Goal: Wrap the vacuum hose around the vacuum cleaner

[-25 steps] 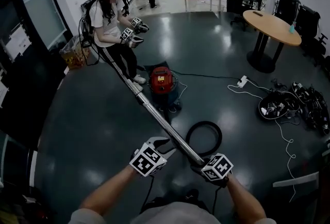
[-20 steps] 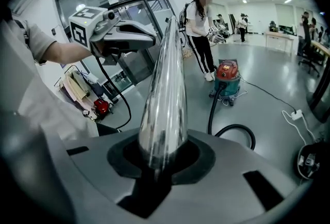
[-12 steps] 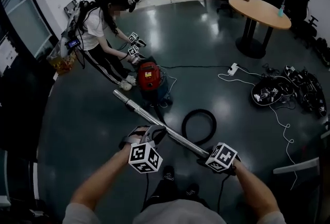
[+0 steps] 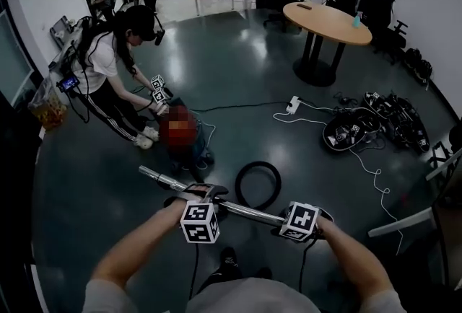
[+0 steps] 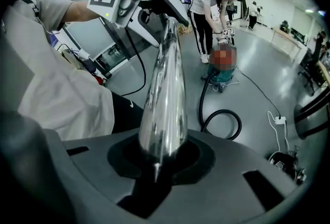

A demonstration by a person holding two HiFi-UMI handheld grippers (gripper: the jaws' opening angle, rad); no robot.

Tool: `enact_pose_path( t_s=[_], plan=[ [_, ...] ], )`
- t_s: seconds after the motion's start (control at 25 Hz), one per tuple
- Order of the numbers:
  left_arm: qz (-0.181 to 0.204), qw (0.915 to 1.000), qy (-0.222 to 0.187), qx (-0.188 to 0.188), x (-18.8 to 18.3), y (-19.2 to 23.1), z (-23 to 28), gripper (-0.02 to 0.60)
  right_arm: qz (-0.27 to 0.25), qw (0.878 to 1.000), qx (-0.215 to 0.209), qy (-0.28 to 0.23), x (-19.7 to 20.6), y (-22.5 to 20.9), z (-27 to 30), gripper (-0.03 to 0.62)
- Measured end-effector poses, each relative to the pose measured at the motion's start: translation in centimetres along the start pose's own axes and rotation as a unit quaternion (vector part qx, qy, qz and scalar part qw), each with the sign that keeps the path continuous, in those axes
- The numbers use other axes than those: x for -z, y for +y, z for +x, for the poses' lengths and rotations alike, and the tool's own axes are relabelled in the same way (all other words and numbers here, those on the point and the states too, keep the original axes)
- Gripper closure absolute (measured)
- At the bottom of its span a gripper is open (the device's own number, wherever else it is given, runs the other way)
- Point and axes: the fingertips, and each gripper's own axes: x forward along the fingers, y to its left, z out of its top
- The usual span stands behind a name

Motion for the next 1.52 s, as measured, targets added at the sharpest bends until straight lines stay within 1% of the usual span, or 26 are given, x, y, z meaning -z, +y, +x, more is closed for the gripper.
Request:
enact_pose_path(
  t_s=[0.12, 0.2, 0.28, 0.32, 0.4, 0.48, 0.56, 0.64, 0.72, 0.84, 0.96, 1.08, 1.12, 1.2, 1.36, 1.52],
  plan=[
    [0.011, 0.9995, -0.013, 0.026, 0.4, 0.8, 1.6, 0.305, -0.009, 1.0, 0.002, 0.012, -2.1, -1.1, -0.5, 0.503],
    [0.024, 0.9989, -0.009, 0.038, 1.5, 1.4, 2.5, 0.307, -0.011, 1.0, 0.004, 0.02, -3.6, -1.7, -0.8, 0.502],
    [0.029, 0.9981, -0.005, 0.054, 2.8, 1.9, 3.1, 0.308, -0.011, 0.999, 0.008, 0.032, -4.6, -2.5, -0.9, 0.503],
    [0.026, 0.9978, -0.007, 0.061, 3.4, 2.1, 3.3, 0.312, -0.012, 0.999, 0.01, 0.039, -5.0, -2.9, -0.9, 0.502],
    [0.014, 0.9968, -0.014, 0.077, 4.2, 2.4, 3.6, 0.378, -0.014, 0.998, 0.014, 0.055, -5.3, -3.6, -0.8, 0.502],
    [0.007, 0.9958, -0.021, 0.089, 4.8, 2.4, 4.1, 0.405, -0.021, 0.997, 0.021, 0.071, -5.5, -4.4, -0.8, 0.503],
    [-0.004, 0.9953, -0.031, 0.092, 5.2, 2.4, 4.5, 0.429, -0.042, 0.994, 0.04, 0.09, -6.0, -5.5, -1.0, 0.503],
    [-0.025, 0.9943, -0.039, 0.096, 5.5, 2.5, 4.8, 0.438, -0.07, 0.989, 0.069, 0.106, -6.8, -6.9, -1.2, 0.503],
    [-0.041, 0.9938, -0.043, 0.093, 5.7, 2.7, 5.2, 0.443, -0.084, 0.986, 0.088, 0.116, -7.1, -8.2, -1.4, 0.503],
    [-0.049, 0.9944, -0.041, 0.085, 6.1, 3.3, 5.8, 0.443, -0.092, 0.985, 0.096, 0.113, -7.4, -9.4, -1.3, 0.503],
    [-0.066, 0.9934, -0.032, 0.088, 5.9, 4.0, 6.3, 0.445, -0.104, 0.985, 0.106, 0.087, -7.8, -10.7, -1.9, 0.501],
    [-0.093, 0.9918, -0.023, 0.085, 5.1, 4.9, 7.0, 0.445, -0.124, 0.981, 0.133, 0.065, -7.9, -12.9, -3.1, 0.479],
    [-0.102, 0.9913, -0.019, 0.081, 4.8, 5.4, 7.3, 0.445, -0.13, 0.979, 0.144, 0.058, -7.8, -13.8, -3.7, 0.453],
    [-0.118, 0.9904, -0.011, 0.071, 3.5, 6.1, 7.9, 0.445, -0.144, 0.975, 0.16, 0.049, -7.1, -15.3, -5.0, 0.43],
    [-0.149, 0.9874, 0.013, 0.051, 0.8, 7.2, 8.9, 0.445, -0.176, 0.967, 0.182, 0.038, -4.7, -17.8, -7.7, 0.404],
    [-0.195, 0.9797, 0.027, 0.034, -1.3, 8.1, 10.7, 0.445, -0.212, 0.954, 0.212, 0.03, -3.0, -20.3, -10.0, 0.399]
  ],
)
